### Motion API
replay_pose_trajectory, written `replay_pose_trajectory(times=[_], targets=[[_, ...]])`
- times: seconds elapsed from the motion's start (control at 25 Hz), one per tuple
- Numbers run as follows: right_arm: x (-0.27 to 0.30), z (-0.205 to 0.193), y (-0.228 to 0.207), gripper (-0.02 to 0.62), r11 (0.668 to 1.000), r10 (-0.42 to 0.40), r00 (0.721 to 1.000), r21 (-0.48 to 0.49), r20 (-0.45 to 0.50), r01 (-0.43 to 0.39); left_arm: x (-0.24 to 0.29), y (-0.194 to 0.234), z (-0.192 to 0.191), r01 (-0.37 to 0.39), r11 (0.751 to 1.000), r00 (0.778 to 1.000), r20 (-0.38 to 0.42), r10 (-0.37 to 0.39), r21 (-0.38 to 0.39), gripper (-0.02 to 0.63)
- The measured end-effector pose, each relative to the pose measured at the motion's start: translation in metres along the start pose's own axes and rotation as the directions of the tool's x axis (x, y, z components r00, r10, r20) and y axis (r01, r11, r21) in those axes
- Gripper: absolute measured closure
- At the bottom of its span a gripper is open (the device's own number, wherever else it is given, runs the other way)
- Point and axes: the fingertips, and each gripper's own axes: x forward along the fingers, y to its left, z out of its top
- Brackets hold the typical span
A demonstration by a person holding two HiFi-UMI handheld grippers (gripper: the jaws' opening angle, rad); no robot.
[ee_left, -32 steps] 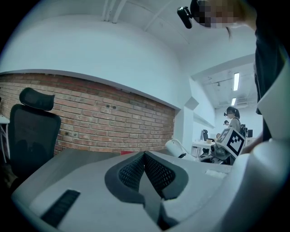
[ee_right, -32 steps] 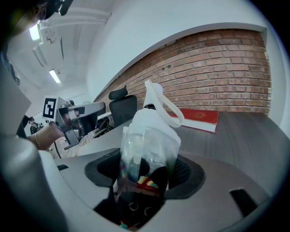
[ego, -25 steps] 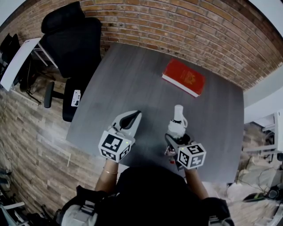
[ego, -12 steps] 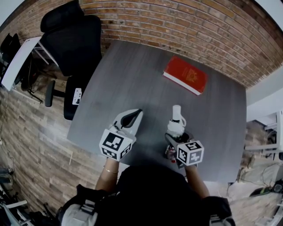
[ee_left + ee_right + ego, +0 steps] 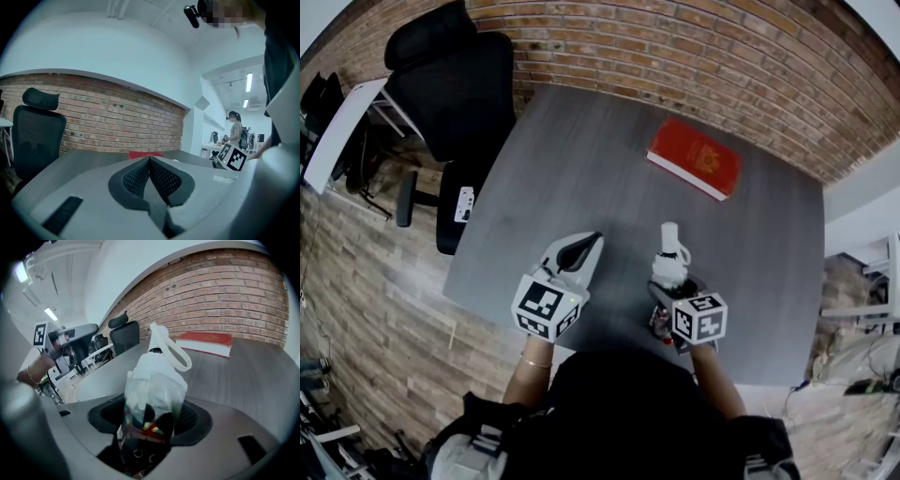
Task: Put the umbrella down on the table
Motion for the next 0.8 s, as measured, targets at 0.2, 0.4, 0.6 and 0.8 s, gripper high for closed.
replay_pose_trajectory(times=[0.2,0.4,0.6,0.8], targets=[[0.006,-0.001,-0.003,0.311,1.000,-0.008,1.000,0.015,-0.009,0.008,0.000,0.001,-0.001,-0.005,1.000,1.000,-0.002,0.005,0.001,0.604],[0.011,-0.003,-0.007,0.310,0.999,-0.014,1.000,0.035,-0.023,0.015,-0.001,0.000,0.000,-0.004,1.000,1.000,-0.002,0.004,0.001,0.604],[0.016,-0.003,-0.010,0.310,0.997,-0.021,0.999,0.069,-0.027,0.023,-0.001,0.001,-0.003,-0.003,1.000,1.000,-0.009,0.003,-0.009,0.604],[0.021,-0.011,-0.013,0.309,0.995,-0.017,0.999,0.095,-0.046,0.021,-0.001,0.001,-0.004,-0.007,1.000,1.000,-0.012,0.007,-0.007,0.604]])
